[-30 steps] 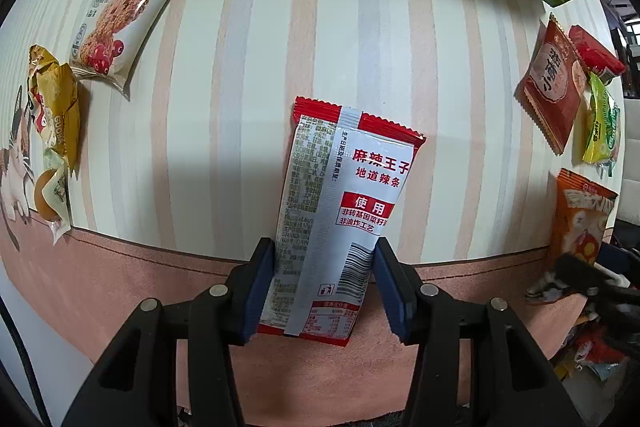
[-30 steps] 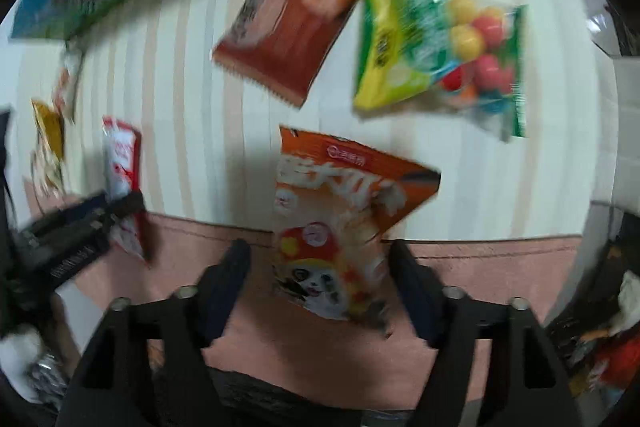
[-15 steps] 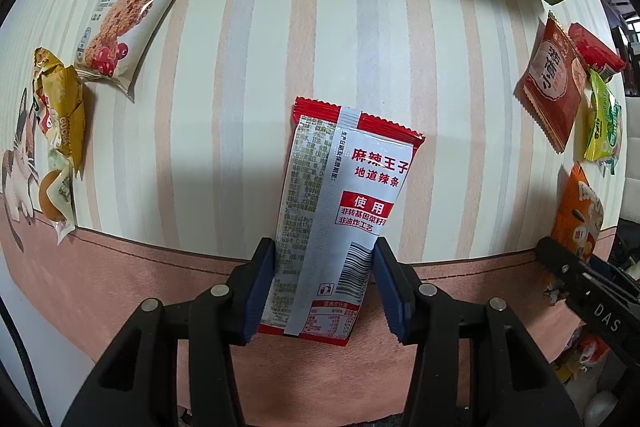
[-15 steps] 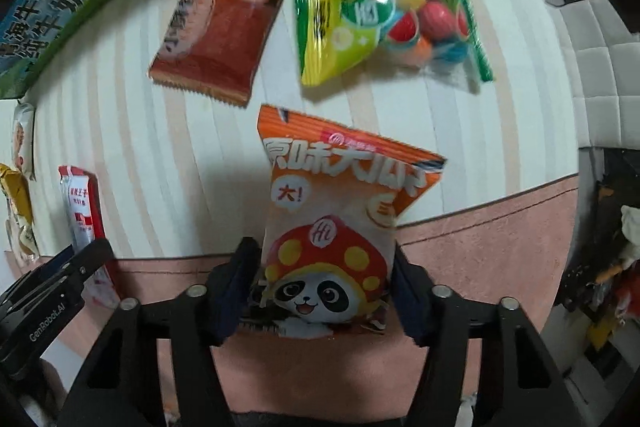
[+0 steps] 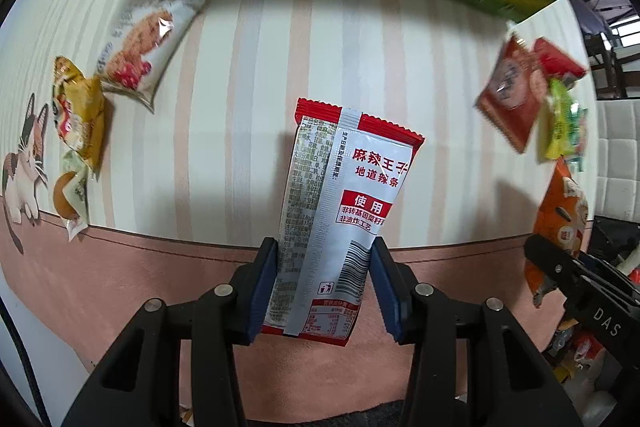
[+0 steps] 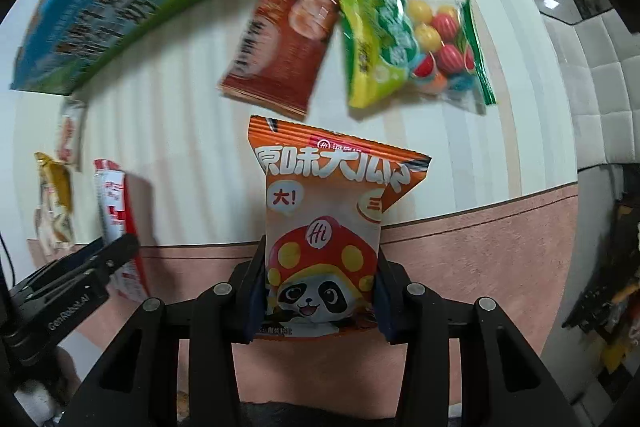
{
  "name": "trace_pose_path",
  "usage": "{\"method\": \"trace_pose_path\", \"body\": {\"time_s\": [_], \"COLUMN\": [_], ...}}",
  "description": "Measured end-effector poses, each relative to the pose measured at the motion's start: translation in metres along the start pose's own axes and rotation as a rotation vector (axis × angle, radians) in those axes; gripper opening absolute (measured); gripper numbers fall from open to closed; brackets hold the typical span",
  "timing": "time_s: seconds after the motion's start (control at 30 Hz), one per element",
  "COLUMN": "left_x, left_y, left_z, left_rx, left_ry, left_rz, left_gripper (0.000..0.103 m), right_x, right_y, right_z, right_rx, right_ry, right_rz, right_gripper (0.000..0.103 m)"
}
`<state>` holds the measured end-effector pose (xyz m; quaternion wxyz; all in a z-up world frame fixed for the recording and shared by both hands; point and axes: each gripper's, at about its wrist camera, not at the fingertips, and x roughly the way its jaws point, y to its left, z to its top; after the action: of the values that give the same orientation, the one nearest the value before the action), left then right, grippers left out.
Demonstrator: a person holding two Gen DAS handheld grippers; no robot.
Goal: Organize snacks
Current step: 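Carry both packs into the box and open both tools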
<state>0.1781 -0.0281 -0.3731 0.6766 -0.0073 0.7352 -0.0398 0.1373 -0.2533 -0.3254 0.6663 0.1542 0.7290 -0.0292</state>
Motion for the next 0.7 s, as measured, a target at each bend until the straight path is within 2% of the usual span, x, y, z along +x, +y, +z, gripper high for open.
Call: {"method": "trace_pose_path", "body": {"time_s": [0.17, 0.4, 0.57, 0.7], "left_x": [-0.041, -0.118, -0.163, -0.180], "left_y": [0.004, 0.006, 0.009, 0.012], "left_z": [0.001, 0.022, 0.057, 0.102], "left_rx": [0.000, 0.004, 0.007, -0.004], "left_ry": [-0.054, -0.152, -0.206, -0.225], "left_rz": [-0.064, -0.158, -0.178, -0.170], "left_gripper": [0.043, 0.043, 0.043, 0.043], "right_x": [-0.037, -0.103, -0.138, -0.162], "right_y": [0.014, 0.031, 0.061, 0.076], "right_z": [0.005, 0.023, 0.064, 0.103], "right_rx": [-0.029, -0.088, -0.123, -0.149], "right_ry": [-0.040, -0.134, -0.202, -0.243], "right_rz": [0.068, 0.169, 0.203, 0.204], "right_gripper": [0.046, 0.046, 0.046, 0.046]}}
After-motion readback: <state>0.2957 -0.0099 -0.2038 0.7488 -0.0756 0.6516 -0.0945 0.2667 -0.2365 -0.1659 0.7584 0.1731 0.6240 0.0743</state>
